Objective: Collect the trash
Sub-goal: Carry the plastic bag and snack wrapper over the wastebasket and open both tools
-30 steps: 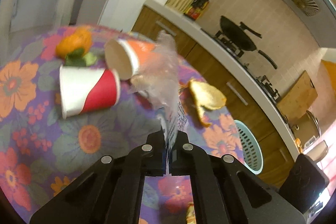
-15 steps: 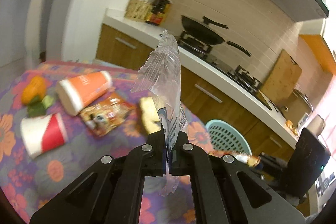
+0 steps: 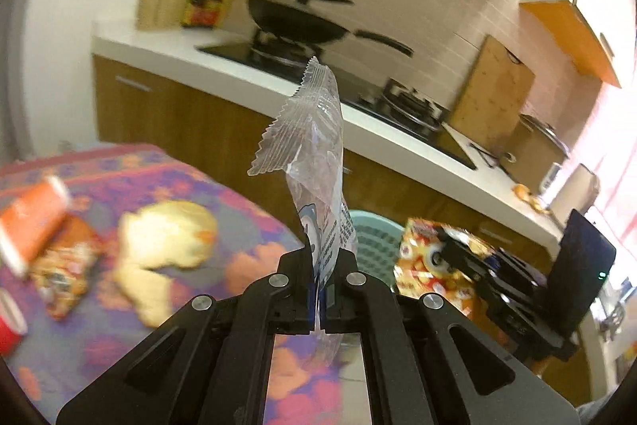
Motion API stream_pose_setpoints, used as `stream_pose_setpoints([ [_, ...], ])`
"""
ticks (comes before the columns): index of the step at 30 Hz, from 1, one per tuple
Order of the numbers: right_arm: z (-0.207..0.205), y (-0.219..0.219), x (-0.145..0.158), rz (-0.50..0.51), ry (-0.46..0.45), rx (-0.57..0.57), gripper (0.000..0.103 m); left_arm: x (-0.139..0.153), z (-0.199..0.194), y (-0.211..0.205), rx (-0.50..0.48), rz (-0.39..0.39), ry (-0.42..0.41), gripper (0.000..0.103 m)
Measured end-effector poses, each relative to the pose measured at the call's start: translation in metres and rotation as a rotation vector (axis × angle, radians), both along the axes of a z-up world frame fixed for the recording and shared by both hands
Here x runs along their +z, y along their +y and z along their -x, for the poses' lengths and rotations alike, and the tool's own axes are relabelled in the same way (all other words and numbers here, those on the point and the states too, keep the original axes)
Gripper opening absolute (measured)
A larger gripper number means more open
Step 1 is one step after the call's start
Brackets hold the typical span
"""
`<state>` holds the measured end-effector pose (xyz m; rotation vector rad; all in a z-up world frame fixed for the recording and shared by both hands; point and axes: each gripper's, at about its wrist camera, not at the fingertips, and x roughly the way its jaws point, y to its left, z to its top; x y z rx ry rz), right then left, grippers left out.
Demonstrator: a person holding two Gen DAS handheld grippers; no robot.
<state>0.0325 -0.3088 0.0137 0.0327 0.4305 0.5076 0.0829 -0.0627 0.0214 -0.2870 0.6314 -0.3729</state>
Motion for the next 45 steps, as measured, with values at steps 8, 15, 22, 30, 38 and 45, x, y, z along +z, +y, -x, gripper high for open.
stream_pose_setpoints([
  [8,-0.021,-0.059,-0.021,0.030,0.050,-0.228,0.019,-0.022,-0.042,-0.071,-0.096,-0.062,0.067,0.000],
  [15,-0.044,-0.084,-0.043,0.045,0.140,-0.342,0.019,-0.033,-0.072,-0.115,-0.128,-0.120,0.099,0.000],
  [22,-0.073,-0.102,-0.080,0.041,0.306,-0.437,0.019,-0.054,-0.095,-0.143,-0.174,-0.146,0.154,0.000],
  [30,-0.079,-0.110,-0.087,0.047,0.329,-0.474,0.021,-0.066,-0.100,-0.152,-0.161,-0.172,0.156,0.040],
  [38,-0.078,-0.110,-0.084,0.028,0.344,-0.462,0.031,-0.062,-0.091,-0.142,-0.139,-0.182,0.144,0.044],
  [45,-0.069,-0.097,-0.069,0.034,0.308,-0.437,0.032,-0.049,-0.076,-0.120,-0.108,-0.145,0.115,0.049],
])
